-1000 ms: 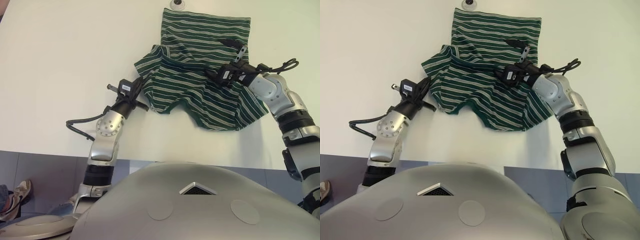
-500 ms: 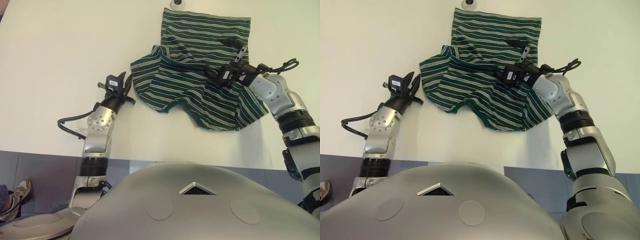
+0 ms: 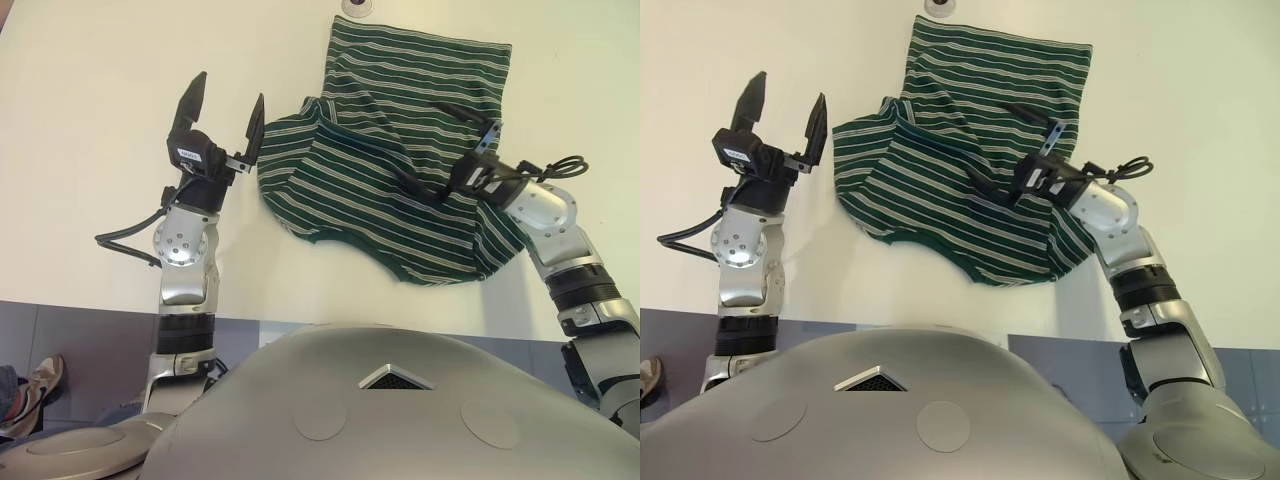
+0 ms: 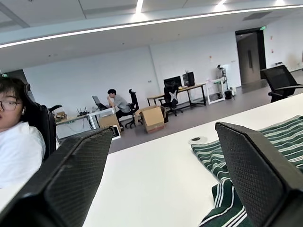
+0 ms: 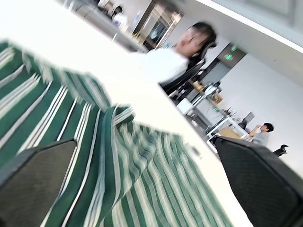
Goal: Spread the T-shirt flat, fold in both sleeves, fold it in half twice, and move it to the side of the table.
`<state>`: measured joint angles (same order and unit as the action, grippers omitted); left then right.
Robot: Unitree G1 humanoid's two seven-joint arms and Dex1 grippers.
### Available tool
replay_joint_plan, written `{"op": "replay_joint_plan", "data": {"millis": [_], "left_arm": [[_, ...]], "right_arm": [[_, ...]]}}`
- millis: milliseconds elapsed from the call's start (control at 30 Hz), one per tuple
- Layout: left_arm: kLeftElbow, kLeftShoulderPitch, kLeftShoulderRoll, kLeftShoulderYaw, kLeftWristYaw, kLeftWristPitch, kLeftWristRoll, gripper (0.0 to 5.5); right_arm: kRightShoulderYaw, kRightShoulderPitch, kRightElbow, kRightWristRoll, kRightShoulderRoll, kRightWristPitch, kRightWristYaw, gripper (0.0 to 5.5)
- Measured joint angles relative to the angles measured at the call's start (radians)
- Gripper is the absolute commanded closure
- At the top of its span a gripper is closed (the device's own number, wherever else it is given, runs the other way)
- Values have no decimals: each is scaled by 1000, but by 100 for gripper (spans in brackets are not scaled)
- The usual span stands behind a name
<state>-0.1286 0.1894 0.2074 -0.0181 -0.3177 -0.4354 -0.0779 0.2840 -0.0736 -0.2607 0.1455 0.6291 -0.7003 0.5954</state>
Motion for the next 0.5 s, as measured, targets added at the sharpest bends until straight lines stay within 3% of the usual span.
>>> {"op": "replay_joint_plan", "data": {"millis": [100, 200, 333, 500], "left_arm": [[16, -34, 52, -14, 3, -80, 80, 60], [122, -101, 138, 32, 58, -155, 371, 16], [352, -245, 245, 98, 288, -60, 780, 16], [436, -315, 343, 251, 345, -82, 946, 16]], "right_arm": [[-45, 36, 63, 74, 5, 31, 48, 10], [-95, 54, 89, 99, 30, 58, 87, 10], [-134, 127, 125, 141, 60, 69, 168, 10], [-176, 141, 146, 193, 64, 96, 234, 10]]}}
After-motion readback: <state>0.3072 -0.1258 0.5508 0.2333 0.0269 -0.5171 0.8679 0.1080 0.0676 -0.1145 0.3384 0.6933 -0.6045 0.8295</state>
